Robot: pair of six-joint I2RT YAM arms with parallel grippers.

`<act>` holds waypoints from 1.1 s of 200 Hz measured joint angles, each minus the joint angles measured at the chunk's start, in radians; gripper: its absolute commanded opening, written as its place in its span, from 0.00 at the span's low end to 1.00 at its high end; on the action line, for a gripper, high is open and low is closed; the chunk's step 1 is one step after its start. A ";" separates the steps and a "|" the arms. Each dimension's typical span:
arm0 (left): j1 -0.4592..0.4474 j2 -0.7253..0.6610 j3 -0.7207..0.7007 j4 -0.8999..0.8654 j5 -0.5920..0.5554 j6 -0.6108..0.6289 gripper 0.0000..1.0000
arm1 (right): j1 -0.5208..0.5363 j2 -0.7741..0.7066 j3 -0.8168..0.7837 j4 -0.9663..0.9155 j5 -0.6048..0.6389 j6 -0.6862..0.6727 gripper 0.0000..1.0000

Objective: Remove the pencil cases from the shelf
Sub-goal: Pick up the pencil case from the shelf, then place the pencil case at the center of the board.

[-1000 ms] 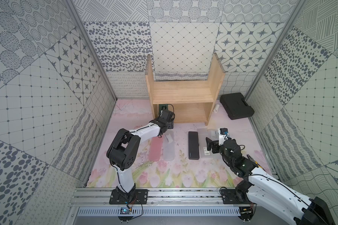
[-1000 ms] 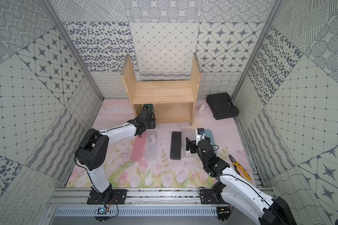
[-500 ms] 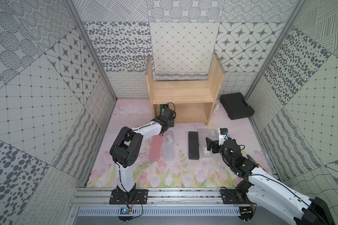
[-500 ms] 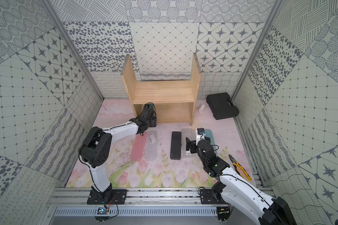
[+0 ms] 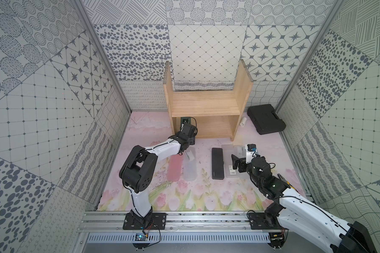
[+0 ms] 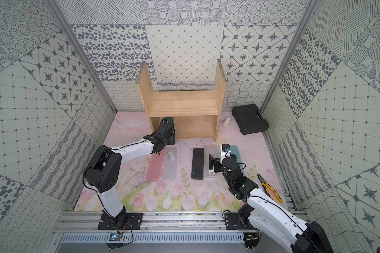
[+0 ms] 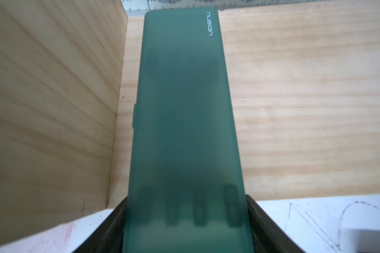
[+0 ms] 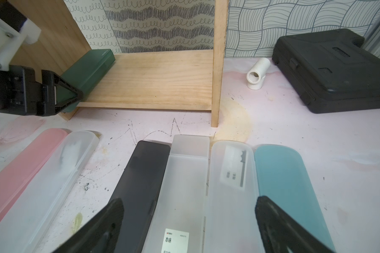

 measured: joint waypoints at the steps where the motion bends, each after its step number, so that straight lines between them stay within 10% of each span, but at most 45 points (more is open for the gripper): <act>1: -0.002 -0.003 -0.002 0.000 -0.001 0.000 0.72 | 0.000 0.000 0.000 0.000 0.000 0.000 0.98; 129: -0.336 -0.289 -0.249 -0.058 -0.157 -0.179 0.71 | 0.000 -0.082 0.000 -0.019 0.138 0.012 0.98; 220: -0.593 -0.194 -0.231 -0.201 -0.329 -0.459 0.72 | -0.001 -0.124 0.000 -0.038 0.219 0.035 0.98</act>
